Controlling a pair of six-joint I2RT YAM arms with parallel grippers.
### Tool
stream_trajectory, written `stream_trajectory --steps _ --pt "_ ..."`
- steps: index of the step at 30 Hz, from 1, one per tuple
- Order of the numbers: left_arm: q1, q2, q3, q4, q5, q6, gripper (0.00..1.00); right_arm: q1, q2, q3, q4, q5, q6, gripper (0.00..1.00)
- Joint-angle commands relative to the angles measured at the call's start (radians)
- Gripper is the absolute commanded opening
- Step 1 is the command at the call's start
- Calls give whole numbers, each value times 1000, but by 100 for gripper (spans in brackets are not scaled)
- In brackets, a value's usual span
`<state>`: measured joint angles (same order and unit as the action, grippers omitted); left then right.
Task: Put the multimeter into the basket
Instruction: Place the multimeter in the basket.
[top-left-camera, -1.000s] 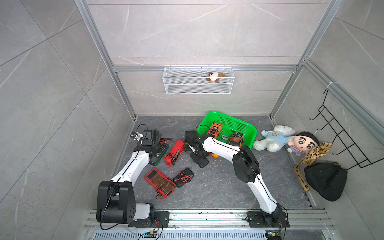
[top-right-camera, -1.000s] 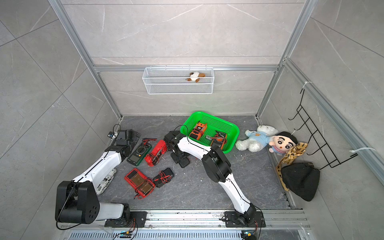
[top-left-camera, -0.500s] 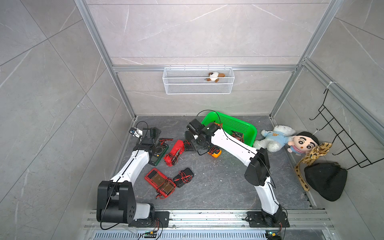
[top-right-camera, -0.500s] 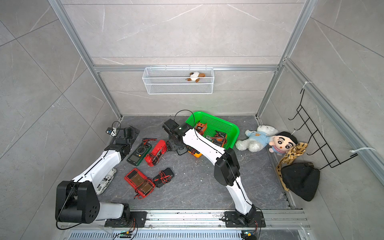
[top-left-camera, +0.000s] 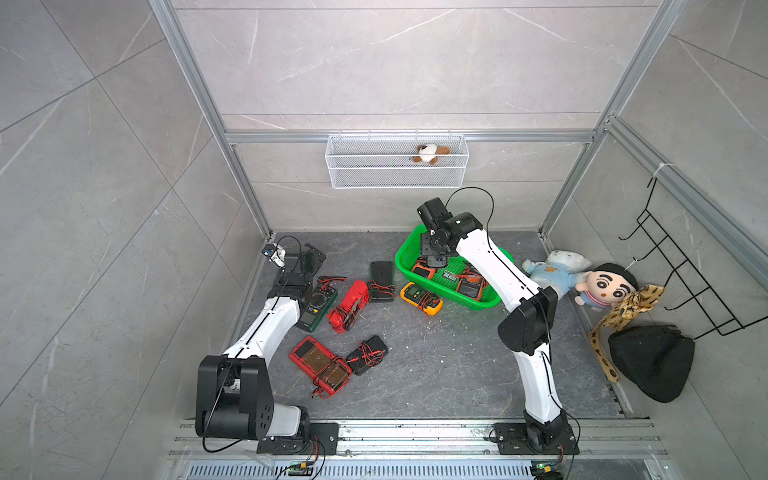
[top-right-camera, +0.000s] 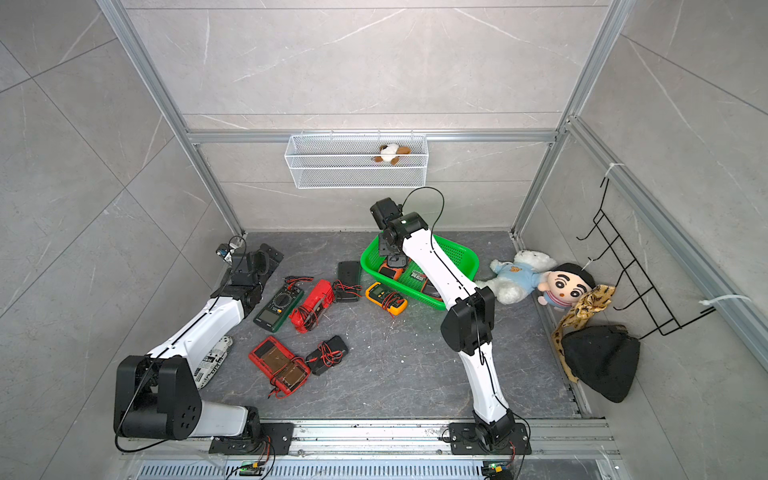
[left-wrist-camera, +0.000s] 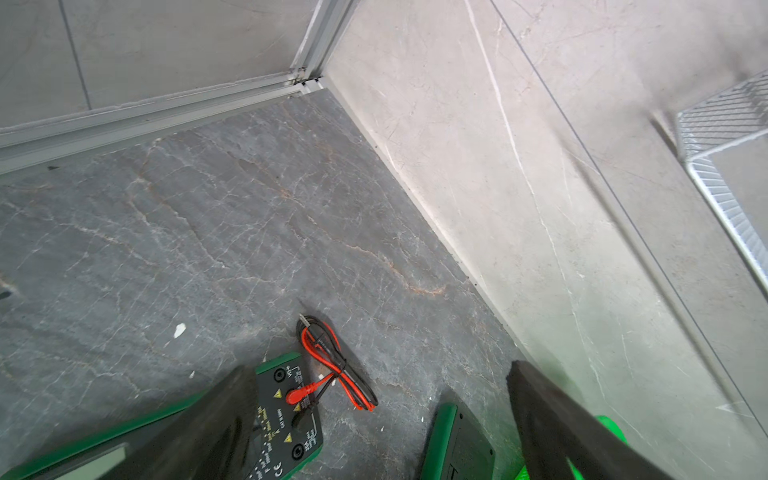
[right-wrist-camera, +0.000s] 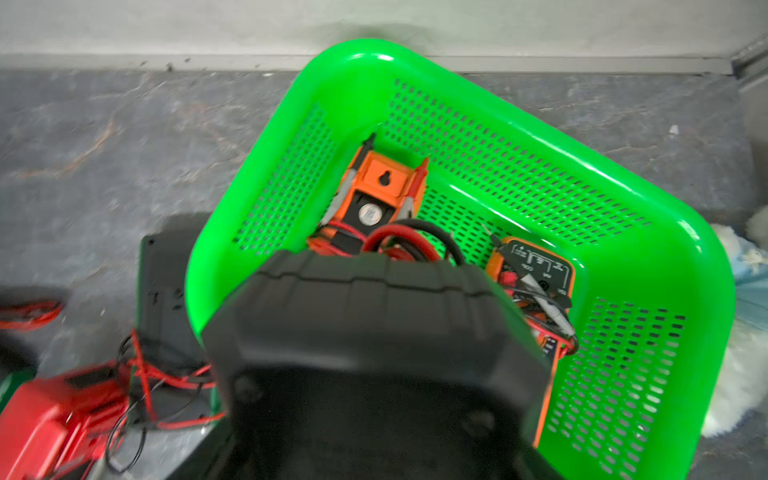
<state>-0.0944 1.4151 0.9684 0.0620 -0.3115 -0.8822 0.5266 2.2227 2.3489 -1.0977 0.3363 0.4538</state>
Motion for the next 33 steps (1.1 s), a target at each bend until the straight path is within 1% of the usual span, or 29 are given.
stream_trajectory --steps 1,9,13,22,27,33 --pt "6 17 7 73 36 28 98 -32 45 29 45 31 32 0" --pt "7 24 -2 76 49 20 98 -106 97 5 150 26 59 0" --pt "7 27 -2 74 46 31 98 -126 92 -63 239 26 70 0" --pt "6 72 14 71 70 20 98 -190 67 -238 376 -42 139 0" --pt "5 94 24 75 92 19 98 -210 62 -320 430 -69 163 0" --pt "6 108 42 55 100 22 98 -215 60 -354 413 -103 192 0"
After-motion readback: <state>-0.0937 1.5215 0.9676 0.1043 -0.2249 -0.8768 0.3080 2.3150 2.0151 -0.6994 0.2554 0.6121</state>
